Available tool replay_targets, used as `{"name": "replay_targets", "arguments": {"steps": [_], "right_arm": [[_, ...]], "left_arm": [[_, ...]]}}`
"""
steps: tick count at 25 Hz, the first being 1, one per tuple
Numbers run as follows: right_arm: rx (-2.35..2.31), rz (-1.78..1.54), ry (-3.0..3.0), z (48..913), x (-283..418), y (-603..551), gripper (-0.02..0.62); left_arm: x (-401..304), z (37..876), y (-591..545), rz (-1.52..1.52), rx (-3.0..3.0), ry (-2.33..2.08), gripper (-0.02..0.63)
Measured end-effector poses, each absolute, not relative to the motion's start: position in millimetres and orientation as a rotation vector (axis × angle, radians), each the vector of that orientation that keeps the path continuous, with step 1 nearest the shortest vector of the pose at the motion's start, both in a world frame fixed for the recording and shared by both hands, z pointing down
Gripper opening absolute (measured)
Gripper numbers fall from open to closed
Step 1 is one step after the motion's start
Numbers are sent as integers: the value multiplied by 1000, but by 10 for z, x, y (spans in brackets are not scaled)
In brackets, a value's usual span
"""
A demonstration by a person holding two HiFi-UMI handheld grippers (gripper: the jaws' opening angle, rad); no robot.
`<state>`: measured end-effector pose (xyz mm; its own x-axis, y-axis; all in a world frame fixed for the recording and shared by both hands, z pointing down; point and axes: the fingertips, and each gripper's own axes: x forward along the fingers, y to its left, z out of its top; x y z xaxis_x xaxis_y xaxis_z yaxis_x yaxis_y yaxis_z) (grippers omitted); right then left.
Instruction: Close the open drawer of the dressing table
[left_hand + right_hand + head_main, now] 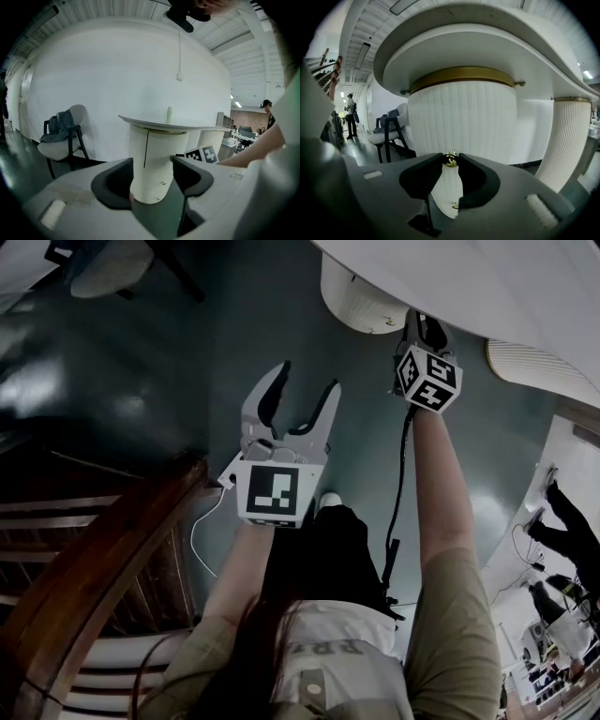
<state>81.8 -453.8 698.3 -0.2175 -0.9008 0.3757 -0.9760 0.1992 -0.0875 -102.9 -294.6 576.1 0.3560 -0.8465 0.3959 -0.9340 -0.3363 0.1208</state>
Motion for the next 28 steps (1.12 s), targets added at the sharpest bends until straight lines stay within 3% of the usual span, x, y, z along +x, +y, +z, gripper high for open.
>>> {"name": "replay_targets", "arguments": {"steps": [4,16,28], "right_arm": [[1802,491,-2265,6919,838,-4496,201],[1785,513,-2275,6548,1071,-3891,221],[1875,565,-2370,4977,1626,-2992,215]], "left_arm": [[-1009,5655,-2932,349,2279,-1584,267],[-850,5208,-2560,344,2296,-1589,267],[-722,3894,-2120,274,2450,-1679,267]]}}
